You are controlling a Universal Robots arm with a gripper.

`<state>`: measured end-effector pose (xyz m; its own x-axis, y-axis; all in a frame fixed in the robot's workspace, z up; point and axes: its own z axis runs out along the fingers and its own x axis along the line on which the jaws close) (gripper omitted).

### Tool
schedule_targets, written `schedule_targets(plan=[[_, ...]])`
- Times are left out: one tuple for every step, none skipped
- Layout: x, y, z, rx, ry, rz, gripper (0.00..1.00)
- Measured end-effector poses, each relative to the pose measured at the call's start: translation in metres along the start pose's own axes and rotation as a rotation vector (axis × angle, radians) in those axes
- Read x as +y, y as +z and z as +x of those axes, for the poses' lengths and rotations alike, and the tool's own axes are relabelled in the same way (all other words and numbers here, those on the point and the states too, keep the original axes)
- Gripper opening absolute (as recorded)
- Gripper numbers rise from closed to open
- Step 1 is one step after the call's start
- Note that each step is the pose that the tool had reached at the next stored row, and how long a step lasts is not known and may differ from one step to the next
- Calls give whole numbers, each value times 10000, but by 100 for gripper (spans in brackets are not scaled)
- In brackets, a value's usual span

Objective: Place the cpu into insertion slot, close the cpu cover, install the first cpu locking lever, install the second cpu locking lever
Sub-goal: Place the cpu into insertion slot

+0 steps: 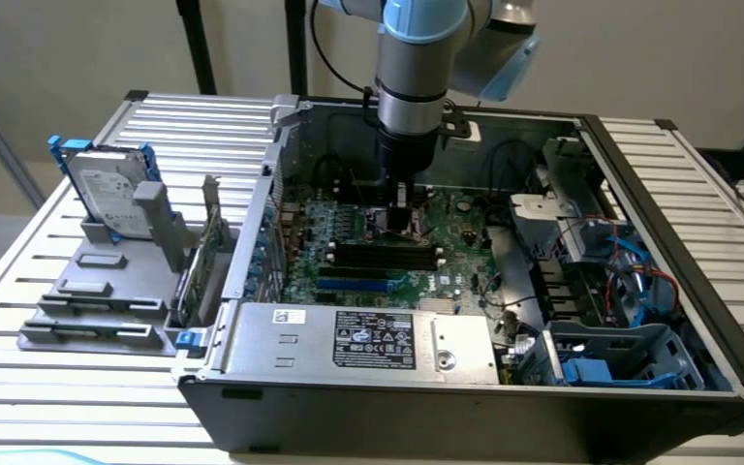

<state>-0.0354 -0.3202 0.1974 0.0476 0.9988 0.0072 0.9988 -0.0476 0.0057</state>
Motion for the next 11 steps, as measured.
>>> schedule_targets(plan=[[0,0,0,-1,0,0,55],[1,2,1,5,-1,-4,55],[2,3,2,6,-2,-5,56],[2,2,1,4,-1,-4,56],[1,2,1,2,-1,-3,56],[1,1,0,1,0,-1,63],[1,1,0,0,0,-1,63],[1,1,0,-1,0,-1,63],[1,0,0,-1,0,0,63],[1,-2,0,-2,0,1,63],[0,-6,0,-3,0,3,63]])
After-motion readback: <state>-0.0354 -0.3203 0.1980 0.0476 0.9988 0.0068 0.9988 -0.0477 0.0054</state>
